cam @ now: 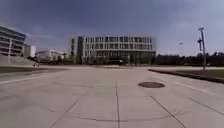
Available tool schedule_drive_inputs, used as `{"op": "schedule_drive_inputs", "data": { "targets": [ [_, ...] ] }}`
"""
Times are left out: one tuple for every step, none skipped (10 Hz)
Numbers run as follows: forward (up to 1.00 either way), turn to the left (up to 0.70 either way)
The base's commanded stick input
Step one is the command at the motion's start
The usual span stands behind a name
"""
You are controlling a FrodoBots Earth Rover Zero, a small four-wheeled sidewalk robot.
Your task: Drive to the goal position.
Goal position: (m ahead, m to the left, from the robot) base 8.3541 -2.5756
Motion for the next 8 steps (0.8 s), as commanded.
{"op": "schedule_drive_inputs", "data": {
  "targets": [
    [0.70, -0.01],
    [0.70, -0.12],
    [0.70, -0.30],
    [0.70, -0.19],
    [0.70, -0.01],
    [0.70, -0.01],
    [0.70, -0.01],
    [0.70, -0.01]
  ]
}}
